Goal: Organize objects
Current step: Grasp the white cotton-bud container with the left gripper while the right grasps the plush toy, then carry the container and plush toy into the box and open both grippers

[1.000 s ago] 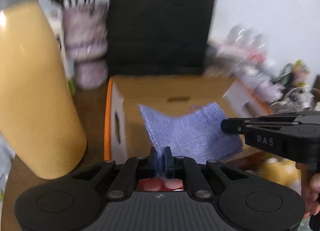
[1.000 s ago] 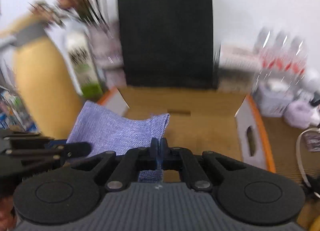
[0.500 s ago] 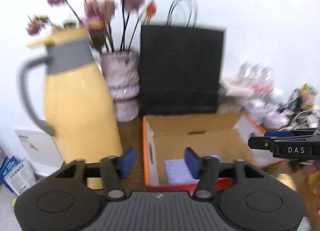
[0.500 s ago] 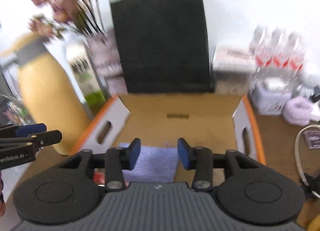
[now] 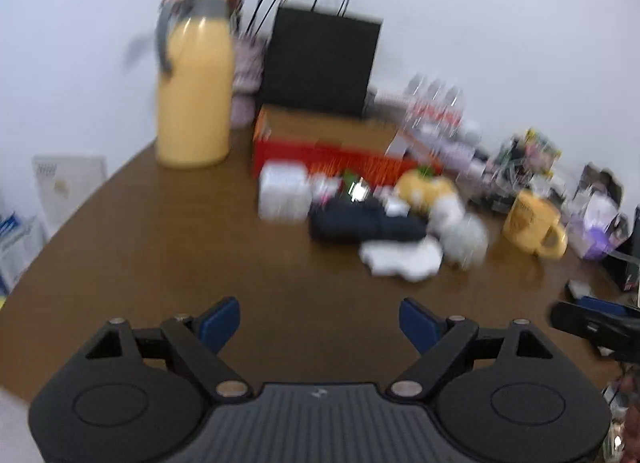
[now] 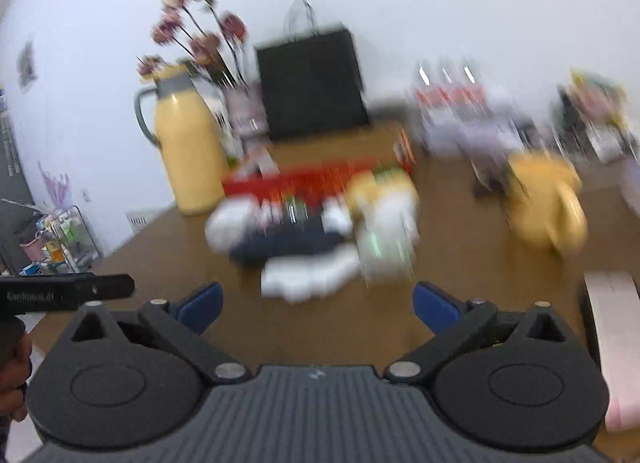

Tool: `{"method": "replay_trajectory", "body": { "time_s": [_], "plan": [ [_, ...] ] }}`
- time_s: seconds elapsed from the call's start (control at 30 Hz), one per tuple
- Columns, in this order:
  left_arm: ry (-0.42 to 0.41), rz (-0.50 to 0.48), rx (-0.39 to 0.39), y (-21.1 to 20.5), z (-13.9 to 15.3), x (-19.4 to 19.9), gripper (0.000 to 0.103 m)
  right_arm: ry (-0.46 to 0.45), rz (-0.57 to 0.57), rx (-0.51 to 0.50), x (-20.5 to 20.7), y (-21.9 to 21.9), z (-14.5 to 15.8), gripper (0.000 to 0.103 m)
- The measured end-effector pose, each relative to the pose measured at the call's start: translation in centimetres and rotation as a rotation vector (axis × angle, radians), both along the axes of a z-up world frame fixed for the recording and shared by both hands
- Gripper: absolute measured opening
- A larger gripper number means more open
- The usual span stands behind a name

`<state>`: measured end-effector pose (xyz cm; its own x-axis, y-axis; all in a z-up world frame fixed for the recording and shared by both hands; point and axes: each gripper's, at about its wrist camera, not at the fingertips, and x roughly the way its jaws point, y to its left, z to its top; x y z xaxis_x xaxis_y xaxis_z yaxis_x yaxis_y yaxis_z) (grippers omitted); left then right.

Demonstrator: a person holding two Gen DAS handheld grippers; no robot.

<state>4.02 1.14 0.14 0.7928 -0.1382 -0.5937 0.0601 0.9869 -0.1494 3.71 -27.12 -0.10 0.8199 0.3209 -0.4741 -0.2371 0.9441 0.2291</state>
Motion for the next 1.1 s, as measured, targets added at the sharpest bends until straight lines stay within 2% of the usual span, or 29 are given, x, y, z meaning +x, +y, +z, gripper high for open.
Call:
{"method": "replay_trajectory", "body": {
  "time_s": [0.07, 0.13, 0.23, 0.3, 0.4, 0.47, 0.53, 0.57, 0.67, 0.73, 0.77, 0.8, 0.87, 0.9, 1.0, 1.1],
  "plan": [
    [0.002, 0.006, 0.018, 0.0, -0.3, -0.2, 0.086, 0.02, 0.006, 0.005, -1.8, -0.2, -0.4, 0.103],
    [-0.008, 0.023, 0.023, -0.3, -0.2, 0.3, 0.086, -0.034, -0.003, -0.018, -2.9, -0.1, -0.8, 0.103],
    [-0.049, 0.025, 0.023, -0.6, 0.1, 1.3, 0.086, -0.049, -0.058, -0.077, -1.7, 0.3, -0.9, 0.103],
    [-0.07, 0.014, 0.032, -0.7, 0.1, 2.2, 0.087, -0.056, -0.055, -0.085, -0.6, 0.4, -0.8, 0.103],
    [-0.113, 0.012, 0.065, -0.7, -0.1, 5.9, 0.087, -0.084, -0.043, -0.124, 1.7, 0.6, -0.8, 0.103],
    [-0.14, 0.064, 0.093, -0.4, -0.4, 9.8, 0.088, -0.097, -0.054, -0.152, 4.3, 0.6, -0.6, 0.102],
    [-0.162, 0.107, 0.076, 0.1, -1.0, 14.2, 0.09, -0.1, -0.074, -0.178, 7.6, 0.6, -0.6, 0.098],
    [-0.15, 0.093, 0.066, 0.2, -1.3, 16.2, 0.09, -0.095, -0.083, -0.191, 9.6, 0.7, -0.6, 0.096],
    [-0.063, 0.066, 0.038, 0.6, -2.8, 22.2, 0.089, -0.076, -0.102, -0.222, 15.2, 0.9, -1.3, 0.09],
    [-0.022, 0.053, 0.053, 0.5, -3.8, 24.5, 0.086, -0.045, -0.106, -0.226, 18.5, 1.0, -2.1, 0.082],
    [0.001, 0.041, 0.065, 0.5, -4.3, 25.6, 0.085, -0.014, -0.11, -0.224, 20.3, 1.0, -2.7, 0.073],
    [0.02, 0.034, 0.064, 0.6, -4.8, 26.1, 0.081, 0.01, -0.113, -0.222, 21.6, 1.0, -3.1, 0.068],
    [0.067, 0.019, 0.039, 1.1, -5.6, 26.9, 0.07, 0.064, -0.122, -0.214, 24.2, 0.8, -4.2, 0.064],
    [0.089, 0.012, 0.019, 1.4, -6.0, 27.2, 0.065, 0.085, -0.123, -0.211, 25.0, 0.8, -4.7, 0.056],
    [0.081, 0.002, 0.036, 1.6, -6.1, 27.1, 0.064, 0.149, -0.111, -0.171, 26.7, 0.4, -6.4, 0.05],
    [0.04, 0.013, 0.047, 1.5, -4.9, 26.1, 0.064, 0.133, -0.098, -0.156, 26.5, 0.3, -6.3, 0.046]
  ]
}}
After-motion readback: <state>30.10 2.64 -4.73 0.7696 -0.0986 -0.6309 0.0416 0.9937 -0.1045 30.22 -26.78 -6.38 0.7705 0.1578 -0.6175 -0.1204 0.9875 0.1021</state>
